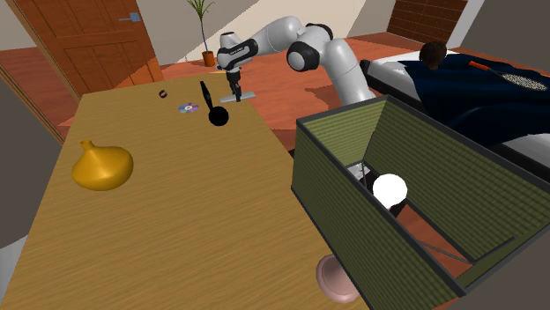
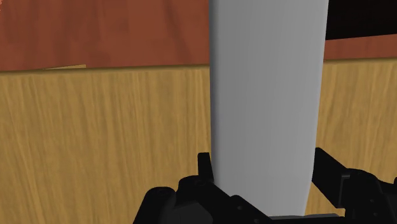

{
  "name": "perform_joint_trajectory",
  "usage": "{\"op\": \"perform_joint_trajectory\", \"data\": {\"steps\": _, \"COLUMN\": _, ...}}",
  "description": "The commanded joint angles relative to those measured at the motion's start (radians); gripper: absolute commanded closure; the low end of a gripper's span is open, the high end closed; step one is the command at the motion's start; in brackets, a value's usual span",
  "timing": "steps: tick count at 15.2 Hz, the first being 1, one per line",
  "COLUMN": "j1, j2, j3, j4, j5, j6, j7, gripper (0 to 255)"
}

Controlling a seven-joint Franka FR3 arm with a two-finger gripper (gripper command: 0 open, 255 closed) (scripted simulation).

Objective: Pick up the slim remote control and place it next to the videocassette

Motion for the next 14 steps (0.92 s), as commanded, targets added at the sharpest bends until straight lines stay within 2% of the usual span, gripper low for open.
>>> {"op": "perform_joint_trajectory", "data": {"steps": 1, "j1": 0.000, "j2": 0.000, "j3": 0.000, "j4": 0.000, "j5": 0.000, "j6": 0.000, "j7": 0.000, "gripper": 255}}
{"op": "perform_joint_trajectory", "data": {"steps": 3, "j1": 0.000, "j2": 0.000, "j3": 0.000, "j4": 0.000, "j5": 0.000, "j6": 0.000, "j7": 0.000, "gripper": 255}}
{"op": "perform_joint_trajectory", "data": {"steps": 4, "j1": 0.000, "j2": 0.000, "j3": 0.000, "j4": 0.000, "j5": 0.000, "j6": 0.000, "j7": 0.000, "gripper": 0}}
{"op": "perform_joint_trajectory", "data": {"steps": 9, "j1": 0.000, "j2": 0.000, "j3": 0.000, "j4": 0.000, "j5": 0.000, "j6": 0.000, "j7": 0.000, "gripper": 0}}
{"op": "perform_joint_trajectory", "data": {"steps": 13, "j1": 0.001, "j2": -0.041, "j3": -0.011, "j4": 0.065, "j5": -0.018, "j6": -0.103, "j7": 0.012, "gripper": 0}}
{"op": "perform_joint_trajectory", "data": {"steps": 14, "j1": 0.001, "j2": -0.041, "j3": -0.011, "j4": 0.065, "j5": -0.018, "j6": -0.103, "j7": 0.012, "gripper": 0}}
